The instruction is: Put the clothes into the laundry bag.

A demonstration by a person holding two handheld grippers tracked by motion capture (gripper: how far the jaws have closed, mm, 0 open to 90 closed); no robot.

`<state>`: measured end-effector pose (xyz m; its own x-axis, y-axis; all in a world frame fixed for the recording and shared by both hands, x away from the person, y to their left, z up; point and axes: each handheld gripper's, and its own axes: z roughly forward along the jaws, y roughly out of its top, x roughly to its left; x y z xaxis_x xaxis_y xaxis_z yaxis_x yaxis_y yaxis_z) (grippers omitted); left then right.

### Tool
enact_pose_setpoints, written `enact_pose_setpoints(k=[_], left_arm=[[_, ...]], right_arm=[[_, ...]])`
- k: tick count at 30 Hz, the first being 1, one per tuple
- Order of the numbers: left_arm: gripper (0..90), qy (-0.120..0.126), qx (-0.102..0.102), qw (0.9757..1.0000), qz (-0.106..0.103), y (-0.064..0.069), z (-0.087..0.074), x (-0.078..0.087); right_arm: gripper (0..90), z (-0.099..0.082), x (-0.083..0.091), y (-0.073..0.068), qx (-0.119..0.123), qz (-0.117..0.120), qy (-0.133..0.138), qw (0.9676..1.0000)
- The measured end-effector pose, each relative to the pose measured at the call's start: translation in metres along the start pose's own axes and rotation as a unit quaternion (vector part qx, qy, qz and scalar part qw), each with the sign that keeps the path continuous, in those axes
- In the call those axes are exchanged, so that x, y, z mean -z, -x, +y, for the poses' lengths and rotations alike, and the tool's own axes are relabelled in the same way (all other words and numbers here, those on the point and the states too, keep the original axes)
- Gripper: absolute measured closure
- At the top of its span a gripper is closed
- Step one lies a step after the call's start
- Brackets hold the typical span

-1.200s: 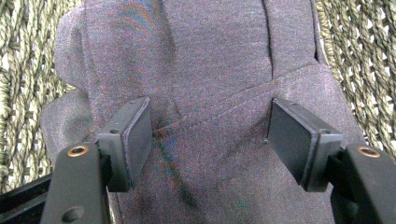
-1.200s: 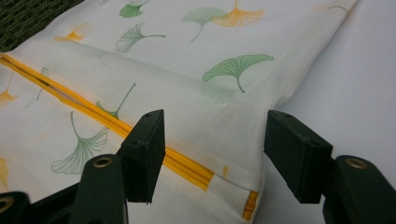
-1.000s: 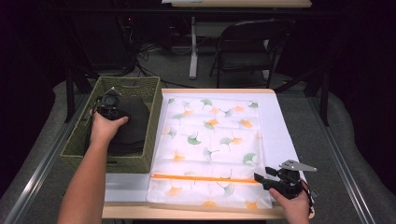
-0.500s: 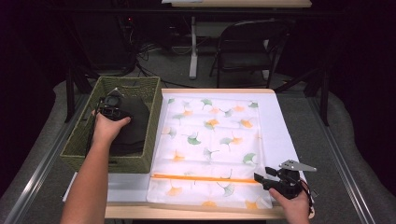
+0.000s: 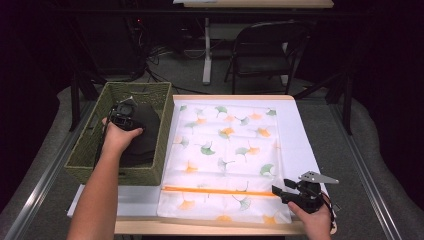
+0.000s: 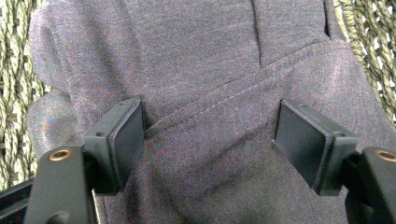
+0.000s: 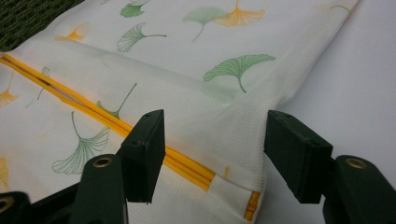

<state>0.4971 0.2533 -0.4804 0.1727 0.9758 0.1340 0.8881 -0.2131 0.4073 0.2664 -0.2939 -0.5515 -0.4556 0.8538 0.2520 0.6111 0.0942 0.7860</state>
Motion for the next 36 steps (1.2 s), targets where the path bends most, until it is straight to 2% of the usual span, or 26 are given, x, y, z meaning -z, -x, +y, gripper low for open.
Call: enact_pose_setpoints(k=[7, 14, 16, 22, 25, 31, 36], left_arm=[[26.6, 0.002, -0.006, 0.9999, 0.011, 0.0006, -0.0006, -0.0009], [29.2, 0.005, -0.002, 0.9999, 0.015, -0.0004, -0.0011, -0.0014], [30.0, 0.011, -0.001, 0.9997, 0.022, -0.0001, -0.0016, -0.0022], [36.9, 0.017, -0.015, 0.9993, 0.031, 0.0014, -0.0024, -0.0025], [40.8, 0.023, -0.017, 0.9991, 0.031, 0.0005, -0.0033, -0.0027], [48.5, 0.043, -0.005, 0.9989, 0.018, -0.0055, -0.0083, -0.0028], [54.2, 0.043, 0.001, 0.999, 0.01, -0.0069, -0.0086, -0.0009]], right_arm=[[38.2, -0.0001, 0.0002, 0.0001, 0.0, 0.002, 0.001, 1.0], [38.2, -0.0001, 0.0003, 0.0, -0.001, 0.002, 0.002, 1.0], [38.1, -0.0001, 0.0003, 0.0001, -0.001, 0.002, 0.001, 1.0], [38.1, -0.0001, 0.0004, 0.0001, -0.001, 0.002, 0.001, 1.0], [38.1, -0.0001, 0.0004, 0.0001, -0.001, 0.002, 0.002, 1.0], [38.1, 0.0, 0.0006, 0.0001, -0.001, 0.002, 0.002, 1.0], [38.1, -0.0002, 0.0004, 0.0002, -0.001, 0.002, 0.002, 1.0]])
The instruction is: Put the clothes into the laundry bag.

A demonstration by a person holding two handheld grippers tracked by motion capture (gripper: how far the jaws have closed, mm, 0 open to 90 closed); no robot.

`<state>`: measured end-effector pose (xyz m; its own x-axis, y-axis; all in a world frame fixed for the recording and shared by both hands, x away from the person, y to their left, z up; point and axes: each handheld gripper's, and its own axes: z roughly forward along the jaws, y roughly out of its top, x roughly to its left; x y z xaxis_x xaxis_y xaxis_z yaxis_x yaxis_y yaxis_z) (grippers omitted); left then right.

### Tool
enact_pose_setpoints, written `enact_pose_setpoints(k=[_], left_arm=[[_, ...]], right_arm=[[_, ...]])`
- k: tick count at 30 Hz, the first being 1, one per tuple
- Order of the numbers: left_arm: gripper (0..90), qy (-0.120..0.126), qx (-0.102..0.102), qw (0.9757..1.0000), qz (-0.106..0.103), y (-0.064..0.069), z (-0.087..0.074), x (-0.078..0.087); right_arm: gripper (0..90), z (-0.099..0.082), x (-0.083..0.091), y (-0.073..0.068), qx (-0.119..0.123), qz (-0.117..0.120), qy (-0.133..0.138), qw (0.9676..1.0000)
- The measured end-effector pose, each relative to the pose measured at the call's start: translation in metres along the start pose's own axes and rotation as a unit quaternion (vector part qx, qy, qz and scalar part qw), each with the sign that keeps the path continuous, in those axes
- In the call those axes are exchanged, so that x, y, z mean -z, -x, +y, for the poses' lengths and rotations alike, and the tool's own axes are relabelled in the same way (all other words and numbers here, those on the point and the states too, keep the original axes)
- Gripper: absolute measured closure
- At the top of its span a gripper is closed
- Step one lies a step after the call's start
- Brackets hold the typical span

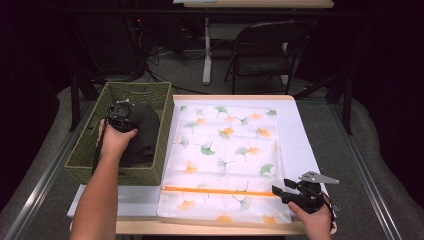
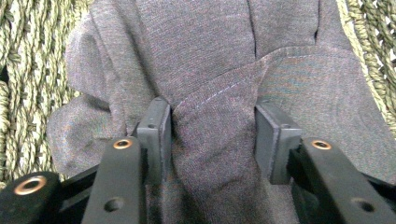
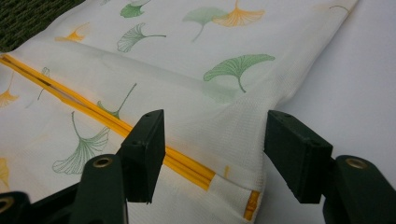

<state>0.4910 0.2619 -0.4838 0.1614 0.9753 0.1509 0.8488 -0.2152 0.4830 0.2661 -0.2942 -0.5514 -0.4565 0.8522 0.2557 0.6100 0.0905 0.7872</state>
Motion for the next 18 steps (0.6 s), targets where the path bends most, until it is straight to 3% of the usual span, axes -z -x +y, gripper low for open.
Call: enact_pose_setpoints(k=[8, 18], left_arm=[[60.0, 0.013, 0.019, 0.9997, -0.014, -0.003, -0.002, 0.006], [64.3, 0.047, 0.013, 0.9979, -0.041, -0.012, -0.006, 0.028]], right_arm=[[38.1, 0.0, 0.0, 0.001, 0.0, -0.002, 0.0, 1.0], [38.1, 0.0, 0.0, 0.001, -0.001, -0.004, 0.0, 1.0]])
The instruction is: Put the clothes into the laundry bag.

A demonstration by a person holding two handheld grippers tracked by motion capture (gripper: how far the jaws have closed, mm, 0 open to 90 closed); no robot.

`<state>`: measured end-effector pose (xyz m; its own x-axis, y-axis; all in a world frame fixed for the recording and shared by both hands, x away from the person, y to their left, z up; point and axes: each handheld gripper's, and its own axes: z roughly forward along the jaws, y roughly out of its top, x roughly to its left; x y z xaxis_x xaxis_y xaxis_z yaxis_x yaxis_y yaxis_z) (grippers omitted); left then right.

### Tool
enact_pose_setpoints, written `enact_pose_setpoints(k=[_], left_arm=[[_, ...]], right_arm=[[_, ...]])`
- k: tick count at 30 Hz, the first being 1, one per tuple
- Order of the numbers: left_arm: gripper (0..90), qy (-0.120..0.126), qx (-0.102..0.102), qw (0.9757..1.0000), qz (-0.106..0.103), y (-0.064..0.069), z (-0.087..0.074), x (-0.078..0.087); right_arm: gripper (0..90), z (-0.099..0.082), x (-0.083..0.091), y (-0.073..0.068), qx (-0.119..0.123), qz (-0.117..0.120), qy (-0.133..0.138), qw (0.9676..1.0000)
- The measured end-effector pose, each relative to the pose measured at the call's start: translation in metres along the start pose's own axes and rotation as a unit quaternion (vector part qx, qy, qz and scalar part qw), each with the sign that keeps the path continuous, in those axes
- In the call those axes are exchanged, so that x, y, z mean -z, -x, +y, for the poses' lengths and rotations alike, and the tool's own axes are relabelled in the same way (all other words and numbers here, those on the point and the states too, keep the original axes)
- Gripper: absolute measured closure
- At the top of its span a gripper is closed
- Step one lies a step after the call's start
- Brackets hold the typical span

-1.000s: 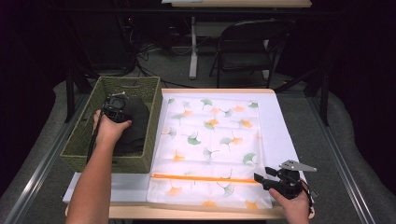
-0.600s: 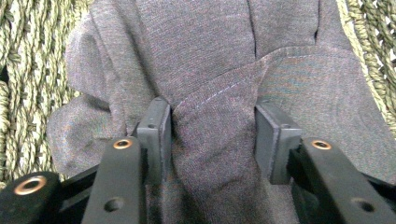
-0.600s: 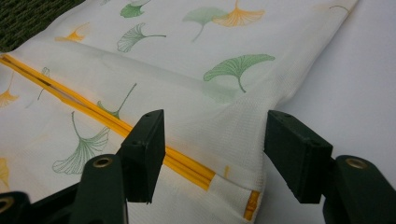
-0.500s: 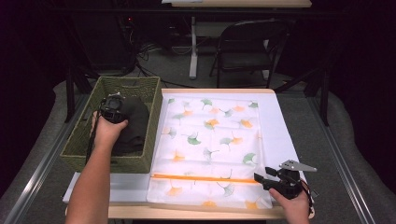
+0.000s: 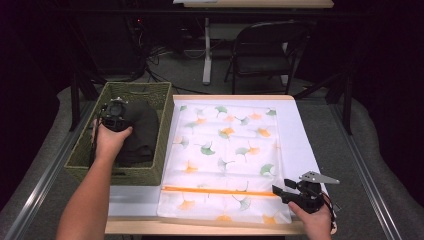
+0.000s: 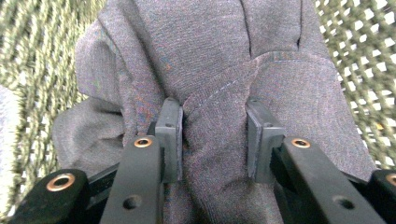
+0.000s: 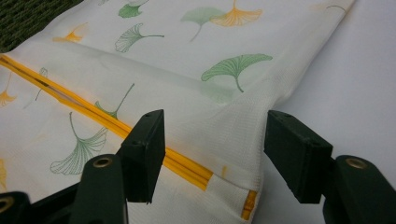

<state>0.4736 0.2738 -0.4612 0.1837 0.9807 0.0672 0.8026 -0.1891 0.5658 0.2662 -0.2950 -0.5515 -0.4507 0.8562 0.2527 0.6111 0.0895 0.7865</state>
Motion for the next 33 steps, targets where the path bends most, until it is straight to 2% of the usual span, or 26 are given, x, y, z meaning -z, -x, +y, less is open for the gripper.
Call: enact_pose_setpoints(k=[6, 14, 22, 27, 33], left_arm=[[65.6, 0.027, -0.001, 0.9995, -0.018, -0.006, 0.0, 0.024], [65.9, 0.051, -0.011, 0.998, -0.036, -0.003, 0.009, 0.055], [66.2, 0.062, -0.029, 0.9965, -0.047, 0.01, 0.015, 0.071], [66.6, 0.064, -0.043, 0.996, -0.045, 0.016, 0.019, 0.076], [66.9, 0.068, -0.047, 0.9956, -0.043, 0.02, 0.022, 0.085]], right_arm=[[38.1, 0.0, -0.001, 0.0, 0.0, -0.001, -0.001, 1.0], [38.2, 0.0, 0.0, -0.001, 0.0, -0.002, 0.0, 1.0], [38.1, 0.0, 0.0, -0.001, 0.0, -0.002, 0.001, 1.0], [38.1, 0.0, 0.0, -0.001, -0.002, 0.0, 0.002, 1.0], [38.1, 0.0, 0.001, 0.0, -0.002, -0.001, 0.005, 1.0]])
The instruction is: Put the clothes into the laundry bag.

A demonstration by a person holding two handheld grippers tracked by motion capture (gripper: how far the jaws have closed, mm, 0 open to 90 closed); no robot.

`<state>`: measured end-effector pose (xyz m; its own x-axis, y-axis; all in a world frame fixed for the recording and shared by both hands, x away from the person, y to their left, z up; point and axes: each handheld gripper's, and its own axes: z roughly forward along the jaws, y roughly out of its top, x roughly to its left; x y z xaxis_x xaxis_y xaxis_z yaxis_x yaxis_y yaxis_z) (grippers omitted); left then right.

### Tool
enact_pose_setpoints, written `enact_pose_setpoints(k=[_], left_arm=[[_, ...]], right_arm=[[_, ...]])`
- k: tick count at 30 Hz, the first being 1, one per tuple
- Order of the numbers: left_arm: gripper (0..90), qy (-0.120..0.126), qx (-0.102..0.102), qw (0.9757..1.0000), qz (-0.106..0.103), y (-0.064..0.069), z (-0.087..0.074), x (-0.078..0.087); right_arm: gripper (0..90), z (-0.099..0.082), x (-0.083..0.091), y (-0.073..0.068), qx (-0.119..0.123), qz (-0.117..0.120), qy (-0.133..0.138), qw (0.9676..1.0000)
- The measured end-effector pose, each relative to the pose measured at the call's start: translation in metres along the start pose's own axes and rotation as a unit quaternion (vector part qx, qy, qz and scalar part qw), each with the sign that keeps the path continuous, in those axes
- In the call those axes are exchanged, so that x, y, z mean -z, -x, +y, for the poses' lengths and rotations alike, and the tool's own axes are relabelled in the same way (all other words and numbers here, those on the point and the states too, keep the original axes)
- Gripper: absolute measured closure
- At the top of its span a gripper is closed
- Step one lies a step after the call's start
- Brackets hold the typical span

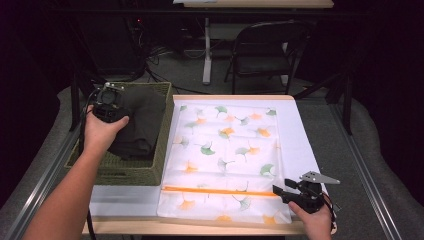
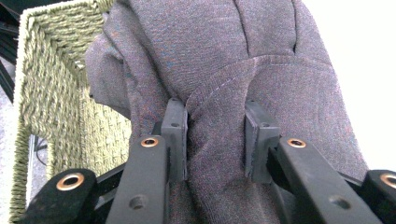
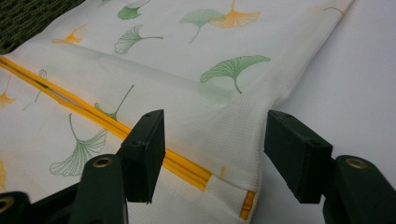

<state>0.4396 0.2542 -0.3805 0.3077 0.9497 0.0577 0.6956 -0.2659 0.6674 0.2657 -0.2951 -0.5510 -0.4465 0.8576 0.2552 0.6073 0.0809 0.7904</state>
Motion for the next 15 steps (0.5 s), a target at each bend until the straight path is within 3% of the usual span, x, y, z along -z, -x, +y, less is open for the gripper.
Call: enact_pose_setpoints(k=[15], left_arm=[[67.1, 0.012, 0.01, 0.9999, 0.003, -0.015, -0.001, 0.022]], right_arm=[[38.2, 0.0, 0.0, 0.0, 0.0, -0.001, 0.002, 1.0]])
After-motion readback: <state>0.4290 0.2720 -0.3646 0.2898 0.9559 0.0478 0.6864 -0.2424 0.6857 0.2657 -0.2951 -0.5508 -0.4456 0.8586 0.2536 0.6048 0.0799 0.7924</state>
